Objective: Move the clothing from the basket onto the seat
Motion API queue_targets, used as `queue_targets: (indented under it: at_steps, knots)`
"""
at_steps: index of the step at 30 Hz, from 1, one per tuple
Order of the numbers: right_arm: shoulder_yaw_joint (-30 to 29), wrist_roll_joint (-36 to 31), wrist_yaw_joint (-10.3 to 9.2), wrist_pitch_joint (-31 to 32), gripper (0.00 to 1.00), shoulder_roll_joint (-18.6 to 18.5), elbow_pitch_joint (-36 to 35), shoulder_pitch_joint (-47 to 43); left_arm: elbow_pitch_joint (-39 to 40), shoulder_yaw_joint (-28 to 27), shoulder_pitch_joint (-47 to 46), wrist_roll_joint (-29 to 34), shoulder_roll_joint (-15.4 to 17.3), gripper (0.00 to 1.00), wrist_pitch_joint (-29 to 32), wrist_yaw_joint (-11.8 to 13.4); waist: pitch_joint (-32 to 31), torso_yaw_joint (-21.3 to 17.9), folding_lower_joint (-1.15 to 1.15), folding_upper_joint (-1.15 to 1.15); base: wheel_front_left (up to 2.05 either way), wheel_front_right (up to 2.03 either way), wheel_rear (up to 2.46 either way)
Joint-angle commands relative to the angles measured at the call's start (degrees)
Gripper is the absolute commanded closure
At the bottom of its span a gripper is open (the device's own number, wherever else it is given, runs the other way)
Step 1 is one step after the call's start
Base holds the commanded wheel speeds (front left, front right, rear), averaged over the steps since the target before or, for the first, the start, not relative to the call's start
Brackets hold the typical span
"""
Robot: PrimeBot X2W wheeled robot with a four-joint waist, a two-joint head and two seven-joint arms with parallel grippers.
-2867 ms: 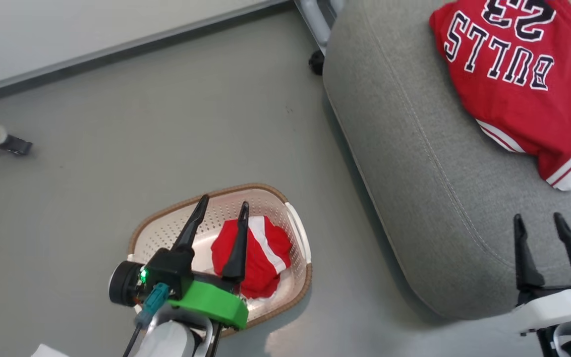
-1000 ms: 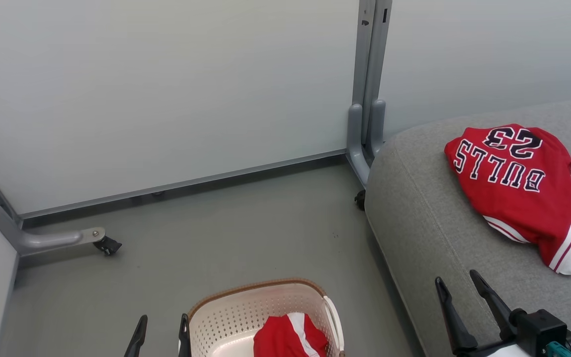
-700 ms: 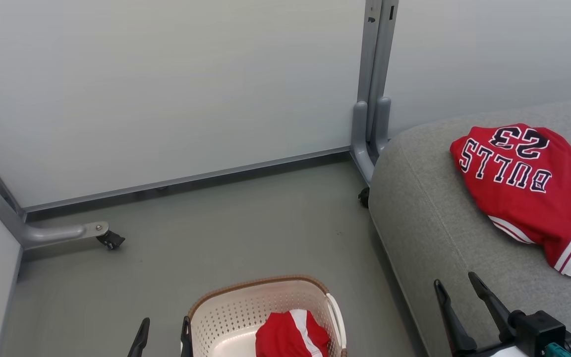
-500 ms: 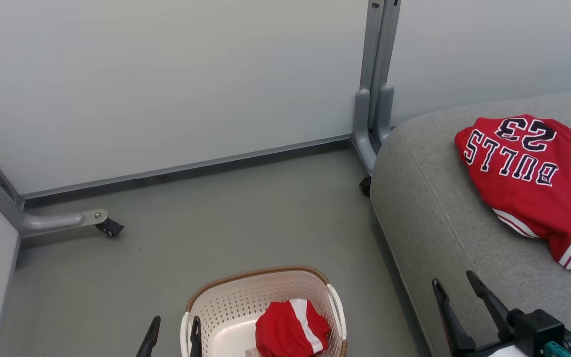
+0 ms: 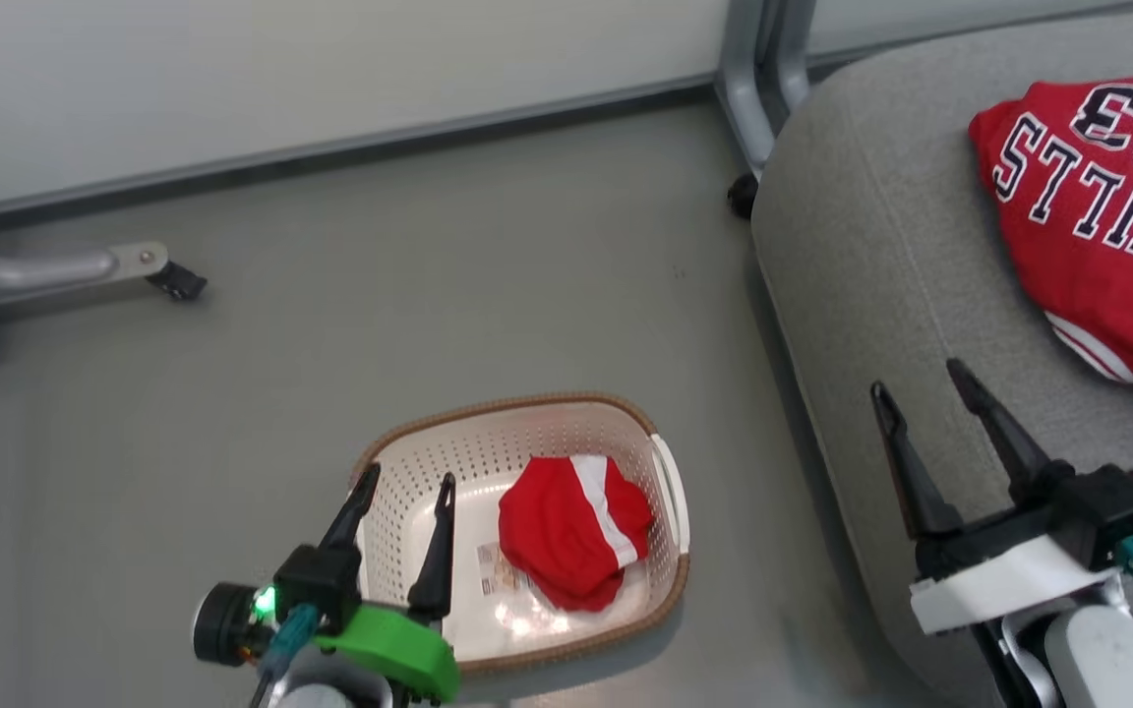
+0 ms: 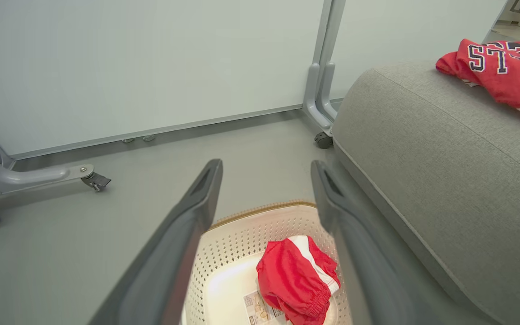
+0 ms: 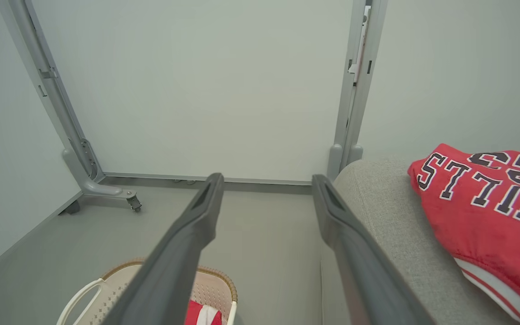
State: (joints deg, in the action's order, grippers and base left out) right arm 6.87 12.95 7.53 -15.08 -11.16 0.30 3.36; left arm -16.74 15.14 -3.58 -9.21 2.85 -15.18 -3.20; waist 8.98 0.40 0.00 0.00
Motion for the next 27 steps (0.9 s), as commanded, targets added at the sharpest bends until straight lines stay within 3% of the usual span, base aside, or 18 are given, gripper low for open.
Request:
queue_targets:
  at_steps: [1,7,12,18,27]
  knots:
    - [-0.4,-0.5,-0.08,-0.1,0.0,-0.5,-0.6,2.5,-2.5,0.8,-4.5,-0.3,0.1,0.0,0.0,-0.9,14.2,0.3,0.0,0.0,0.0,0.0,0.0]
    - [-0.3,-1.4,-0.08,-0.1,0.0,-1.6,-1.9,7.6,-20.3,6.1,-19.2,-3.7,0.1,0.0,0.4,-3.4,22.4,-0.5,0.0,0.0,0.0,0.0,0.0]
    - [0.2,-2.0,-0.08,-0.1,0.0,-1.8,-3.0,10.7,-32.2,11.1,-29.8,-10.7,0.1,0.0,4.2,-4.3,27.9,-2.4,0.0,0.0,0.0,0.0,0.0]
    - [1.1,-2.8,-0.08,-0.1,0.0,-0.8,-5.0,13.8,-39.7,17.0,-38.6,-17.3,0.2,0.0,9.2,-4.3,34.5,-5.3,0.0,0.0,0.0,0.0,0.0]
    - [2.0,-3.1,-0.08,-0.1,0.0,1.1,-6.6,16.9,-45.6,20.5,-45.2,-25.0,1.4,0.0,12.6,-4.3,42.1,-9.0,0.0,0.0,0.0,0.0,0.0]
